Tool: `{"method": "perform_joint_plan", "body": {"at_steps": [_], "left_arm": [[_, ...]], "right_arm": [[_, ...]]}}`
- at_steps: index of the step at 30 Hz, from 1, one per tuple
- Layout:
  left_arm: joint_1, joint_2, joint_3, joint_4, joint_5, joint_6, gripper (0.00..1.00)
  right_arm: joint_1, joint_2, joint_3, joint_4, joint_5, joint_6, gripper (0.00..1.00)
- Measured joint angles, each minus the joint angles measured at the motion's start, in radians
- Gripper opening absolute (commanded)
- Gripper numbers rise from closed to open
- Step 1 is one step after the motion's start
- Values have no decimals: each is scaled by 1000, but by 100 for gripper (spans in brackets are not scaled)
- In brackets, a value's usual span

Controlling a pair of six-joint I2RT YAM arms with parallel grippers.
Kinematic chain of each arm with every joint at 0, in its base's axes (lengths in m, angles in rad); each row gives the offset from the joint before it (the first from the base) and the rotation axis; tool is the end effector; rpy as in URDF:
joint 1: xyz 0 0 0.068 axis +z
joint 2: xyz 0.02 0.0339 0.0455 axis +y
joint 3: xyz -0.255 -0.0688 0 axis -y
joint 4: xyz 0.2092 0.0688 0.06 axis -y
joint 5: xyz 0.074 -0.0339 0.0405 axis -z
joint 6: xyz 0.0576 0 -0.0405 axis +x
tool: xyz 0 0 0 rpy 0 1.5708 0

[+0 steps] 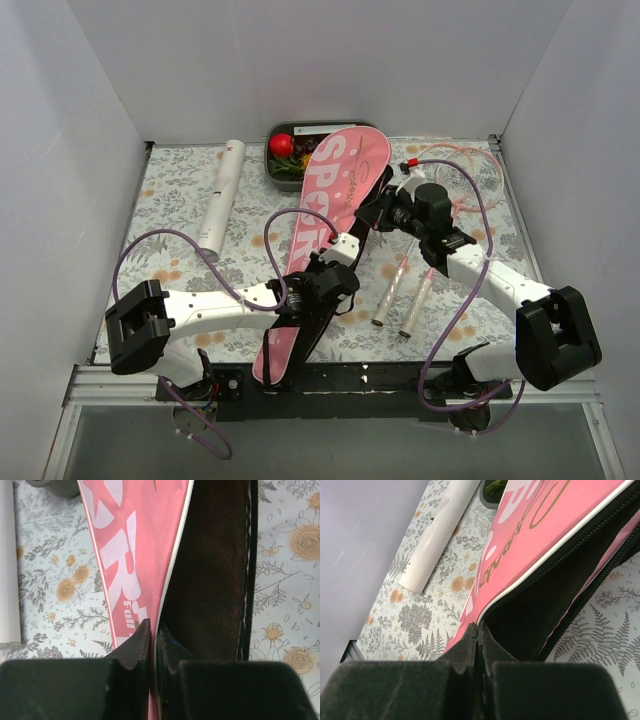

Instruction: Pack up the badminton gear

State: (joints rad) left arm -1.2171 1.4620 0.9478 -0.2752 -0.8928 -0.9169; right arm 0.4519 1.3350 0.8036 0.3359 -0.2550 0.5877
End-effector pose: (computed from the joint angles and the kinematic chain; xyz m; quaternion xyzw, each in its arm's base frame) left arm 0.1396 -0.2486 0.2382 -0.0378 0.8492 -0.1081 0.5154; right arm 0.2621 0.1434 0.2820 -0.0285 0.7702 0.3980 0.4976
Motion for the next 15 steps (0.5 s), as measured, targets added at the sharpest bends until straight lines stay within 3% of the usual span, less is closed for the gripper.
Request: {"method": "perform_joint_plan", "body": {"at_steps": [4,10,15], "left_arm": [[0,0,-14,-1,26,-23,0],[18,0,-19,16,58,-24,0],[68,0,-19,28,109,-26,0]], "right_arm": [[2,1,1,-26,-4,-5,2],[2,22,71,-116,-10,-44,43],[-7,-29,132,-240,70,-122,49]]}}
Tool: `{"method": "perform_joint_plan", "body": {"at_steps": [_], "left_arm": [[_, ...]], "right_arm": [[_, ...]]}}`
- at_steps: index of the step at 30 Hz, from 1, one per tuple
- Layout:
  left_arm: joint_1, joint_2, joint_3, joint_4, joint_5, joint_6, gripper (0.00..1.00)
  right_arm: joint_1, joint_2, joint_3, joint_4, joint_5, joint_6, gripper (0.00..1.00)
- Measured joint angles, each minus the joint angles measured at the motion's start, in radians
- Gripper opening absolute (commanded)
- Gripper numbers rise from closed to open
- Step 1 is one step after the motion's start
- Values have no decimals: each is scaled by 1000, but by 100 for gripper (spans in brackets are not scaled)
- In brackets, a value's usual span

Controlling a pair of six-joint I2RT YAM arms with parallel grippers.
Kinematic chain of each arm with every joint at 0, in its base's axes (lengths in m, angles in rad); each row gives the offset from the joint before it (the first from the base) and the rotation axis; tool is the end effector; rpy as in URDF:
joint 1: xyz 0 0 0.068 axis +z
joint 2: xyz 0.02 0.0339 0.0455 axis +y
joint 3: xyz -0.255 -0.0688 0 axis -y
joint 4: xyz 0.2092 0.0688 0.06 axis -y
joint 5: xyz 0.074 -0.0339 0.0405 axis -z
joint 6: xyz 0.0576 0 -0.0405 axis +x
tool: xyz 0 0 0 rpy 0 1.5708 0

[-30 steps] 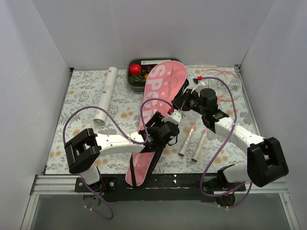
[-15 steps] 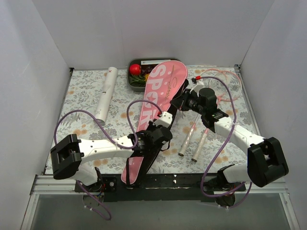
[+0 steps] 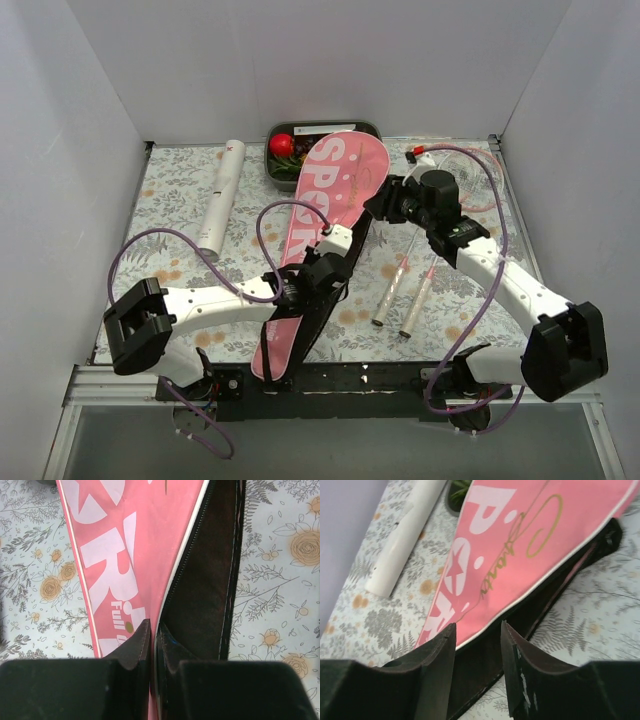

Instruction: Pack up the badminton gear

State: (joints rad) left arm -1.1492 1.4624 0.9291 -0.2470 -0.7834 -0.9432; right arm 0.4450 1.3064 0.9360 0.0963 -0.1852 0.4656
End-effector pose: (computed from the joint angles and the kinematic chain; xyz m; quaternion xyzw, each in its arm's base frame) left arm 0.1536 -0.2431 0.2316 -0.0585 0.8636 -0.1316 0.4832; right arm 0.2625 0.1369 0.3045 -0.0477 0.7942 0.3306 0.5076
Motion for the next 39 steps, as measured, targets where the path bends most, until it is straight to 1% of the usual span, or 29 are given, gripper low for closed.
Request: {"method": "perform_joint_plan", "body": {"at_steps": [4,7,9,12,15,21,28,36,39], "left_arm": [[22,0,-1,16,25,-3,0],[23,-5,-5,25,41,-8,0],[23,-16,-6,28,53,-12,0],[24,-52,-6,31,71,-14,0],[24,-99,-6,35,84,-13,0],[29,-181,-8,39,106,-13,0],[30,-232,-57,45,123,-12,0],[40,-236,-72,47,138,1,0],[42,-236,-72,51,138,5,0]], "right_arm": [[-7,-74,41,-175,157,-26,50],[-27,-92,50,-266,282,-25,50],[-60,-87,47,-333,349,-18,49],[-126,-69,8,-381,428,4,49],[-183,-10,-18,-412,489,26,48],[-239,138,-30,-416,546,55,48],[-283,255,-29,-409,573,67,48],[-314,320,-29,-398,580,73,47],[-320,339,-29,-374,579,72,43]]}}
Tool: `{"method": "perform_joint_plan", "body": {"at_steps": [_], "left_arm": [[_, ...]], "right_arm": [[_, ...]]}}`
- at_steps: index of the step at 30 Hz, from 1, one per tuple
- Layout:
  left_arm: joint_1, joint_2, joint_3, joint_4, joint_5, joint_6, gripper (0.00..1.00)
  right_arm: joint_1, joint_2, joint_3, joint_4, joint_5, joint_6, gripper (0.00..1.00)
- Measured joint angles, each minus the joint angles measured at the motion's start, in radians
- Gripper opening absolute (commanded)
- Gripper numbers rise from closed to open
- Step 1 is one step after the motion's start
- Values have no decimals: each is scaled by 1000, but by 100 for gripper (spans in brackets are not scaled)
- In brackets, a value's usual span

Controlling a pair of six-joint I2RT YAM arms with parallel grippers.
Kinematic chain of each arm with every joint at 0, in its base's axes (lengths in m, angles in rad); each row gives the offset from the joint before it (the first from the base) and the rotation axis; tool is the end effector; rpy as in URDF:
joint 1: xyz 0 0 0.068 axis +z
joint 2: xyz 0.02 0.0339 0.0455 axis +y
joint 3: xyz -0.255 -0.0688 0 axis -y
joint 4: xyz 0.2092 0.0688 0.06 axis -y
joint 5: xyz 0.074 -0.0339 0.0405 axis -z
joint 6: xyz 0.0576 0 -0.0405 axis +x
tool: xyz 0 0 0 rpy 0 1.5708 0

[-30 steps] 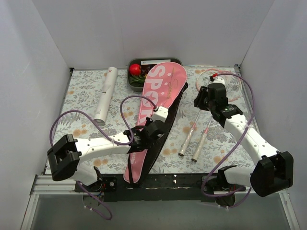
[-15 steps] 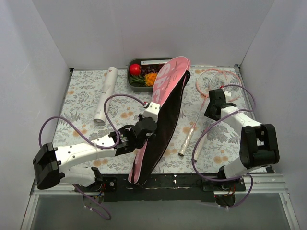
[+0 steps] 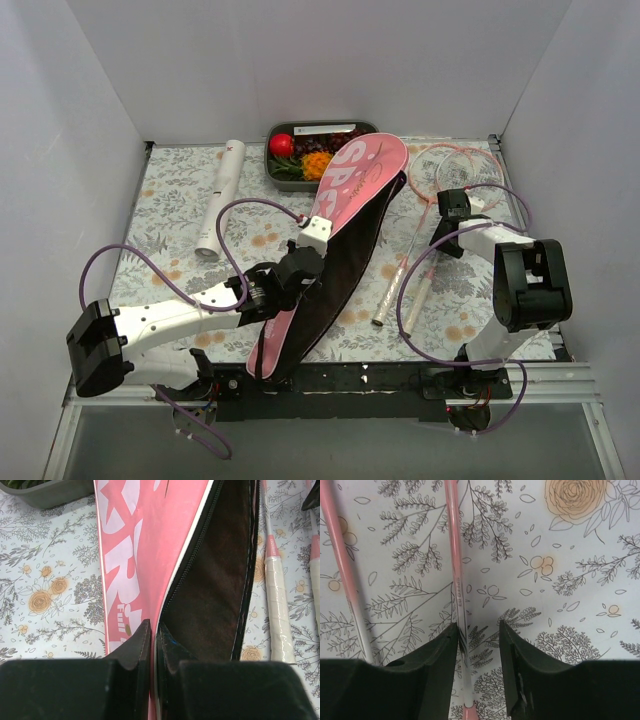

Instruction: Pack up the badminton gear

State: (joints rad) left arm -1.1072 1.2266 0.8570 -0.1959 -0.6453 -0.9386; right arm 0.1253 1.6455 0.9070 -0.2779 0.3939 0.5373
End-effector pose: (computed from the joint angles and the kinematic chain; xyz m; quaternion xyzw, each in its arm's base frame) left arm 0.1437 -0.2099 0.2696 -0.0822 0.8410 -0.2453 0.4752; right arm 0.3015 0.0157 0.1632 0.2454 0.9123 -0.0907 0.3150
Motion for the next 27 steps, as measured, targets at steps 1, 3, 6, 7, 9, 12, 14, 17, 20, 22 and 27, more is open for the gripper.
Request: {"method": "perform_joint_plan", "body": {"at_steps": [1,3,6,7,9,12,14,17,20,22,27], "left_arm": [[1,0,0,2,0,0,0],[5,0,0,3,1,0,0],[6,0,0,5,3,0,0],[7,0,0,5,4,0,0],[10,0,0,5,6,0,0],[16,1,0,6,9,0,0],[23,6,0,13,15,-1,0],[40,26,0,32,32,-2,0],[65,59,0,60,56,-5,0],[82,83,0,77,76,-8,0],[119,162,14,122,116,-11,0]], "right_arm": [[-1,6,0,8,0,-1,31],[-2,13,0,34,-5,-2,12],[-7,19,0,58,-8,-18,1],[-10,21,0,67,-9,-19,1],[-19,24,-1,81,-10,-18,1],[-26,21,-8,99,-16,-24,1],[-27,8,-18,111,-29,-32,1],[-27,-52,-37,108,-59,-48,1],[-27,-145,-38,98,-88,-57,1],[-25,-225,-38,94,-108,-64,1],[19,-403,-38,72,-127,-62,1]]}}
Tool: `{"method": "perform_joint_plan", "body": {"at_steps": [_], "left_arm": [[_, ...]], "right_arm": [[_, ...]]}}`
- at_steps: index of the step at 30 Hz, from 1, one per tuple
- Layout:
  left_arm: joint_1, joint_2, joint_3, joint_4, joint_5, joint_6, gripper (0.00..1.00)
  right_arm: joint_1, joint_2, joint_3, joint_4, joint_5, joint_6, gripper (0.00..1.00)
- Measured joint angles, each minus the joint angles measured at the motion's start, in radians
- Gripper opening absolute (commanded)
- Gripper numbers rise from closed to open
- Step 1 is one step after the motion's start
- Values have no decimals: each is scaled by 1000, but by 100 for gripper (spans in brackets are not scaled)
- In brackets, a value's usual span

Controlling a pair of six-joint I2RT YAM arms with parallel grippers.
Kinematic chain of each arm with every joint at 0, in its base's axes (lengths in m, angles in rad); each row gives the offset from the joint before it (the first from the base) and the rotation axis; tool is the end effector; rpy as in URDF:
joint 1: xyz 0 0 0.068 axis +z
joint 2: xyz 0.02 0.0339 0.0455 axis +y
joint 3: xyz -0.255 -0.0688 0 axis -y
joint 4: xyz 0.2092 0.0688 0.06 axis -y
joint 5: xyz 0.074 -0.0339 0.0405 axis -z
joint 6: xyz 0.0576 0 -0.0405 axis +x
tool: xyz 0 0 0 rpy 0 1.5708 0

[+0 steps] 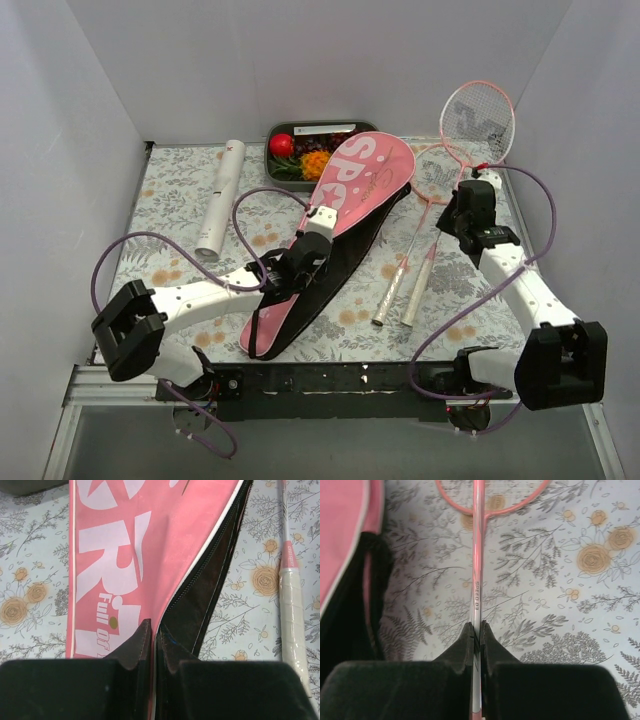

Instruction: Pack up the badminton gear

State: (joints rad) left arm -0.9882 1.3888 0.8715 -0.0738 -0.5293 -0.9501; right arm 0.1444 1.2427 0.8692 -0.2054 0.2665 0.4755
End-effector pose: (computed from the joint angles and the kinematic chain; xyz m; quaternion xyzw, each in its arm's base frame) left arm 0.1828 -0.2245 0.2440 -0.1068 0.8539 -0.2437 0.4473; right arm 0.2624 0.0228 0.2635 0.2060 0.8494 0.0326 0.4848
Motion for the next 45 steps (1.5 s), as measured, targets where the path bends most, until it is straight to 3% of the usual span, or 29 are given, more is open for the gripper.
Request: {"method": "perform_joint_plan", "body": {"at_steps": [9,19,32,45], "left_arm": [[44,155,157,20,86,-4,0],[83,239,258,28,138,-10,0],[153,390,433,-4,210,-39,0],[171,420,454,-25,237,-65,0]], "right_arm": [[228,-212,-41,-146,16,85,1],[393,-402,-132,-286,69,270,1],[608,-461,-188,-453,153,442,1],[679,-498,-198,-610,164,503,1]]}}
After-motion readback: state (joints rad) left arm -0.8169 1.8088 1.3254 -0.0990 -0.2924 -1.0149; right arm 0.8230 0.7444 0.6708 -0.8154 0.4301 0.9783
